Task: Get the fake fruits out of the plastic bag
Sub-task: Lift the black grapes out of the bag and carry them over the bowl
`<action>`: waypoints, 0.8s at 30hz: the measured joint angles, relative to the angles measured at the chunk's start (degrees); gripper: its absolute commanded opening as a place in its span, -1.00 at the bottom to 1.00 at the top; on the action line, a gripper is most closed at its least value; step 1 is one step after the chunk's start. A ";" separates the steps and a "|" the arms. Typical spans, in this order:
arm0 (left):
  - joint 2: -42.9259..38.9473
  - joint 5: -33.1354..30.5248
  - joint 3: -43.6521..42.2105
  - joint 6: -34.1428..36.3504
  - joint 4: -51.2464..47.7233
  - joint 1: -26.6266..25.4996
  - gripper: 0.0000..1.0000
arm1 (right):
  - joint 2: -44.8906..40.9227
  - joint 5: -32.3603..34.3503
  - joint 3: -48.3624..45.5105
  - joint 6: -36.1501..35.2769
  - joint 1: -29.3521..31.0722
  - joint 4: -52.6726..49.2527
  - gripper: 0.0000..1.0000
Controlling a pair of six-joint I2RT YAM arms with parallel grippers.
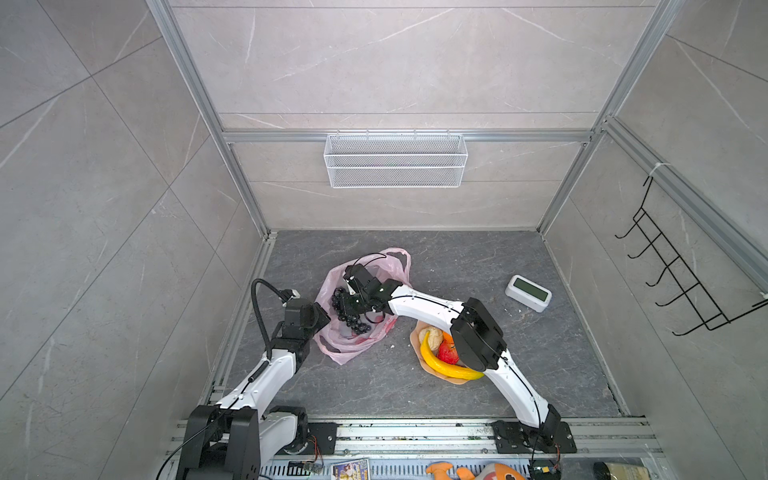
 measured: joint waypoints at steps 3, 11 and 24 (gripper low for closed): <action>1.77 0.02 0.04 0.13 0.00 -0.02 -1.00 | -2.60 -0.39 -3.82 -0.02 -0.72 2.27 -0.55; 6.03 0.22 1.07 0.98 0.57 -0.02 -1.00 | -8.31 -0.57 -10.88 -0.15 -1.25 4.26 -0.55; 7.37 0.81 1.57 2.80 1.49 0.00 -1.00 | -24.46 -1.90 -20.39 -5.75 -2.97 4.72 -0.55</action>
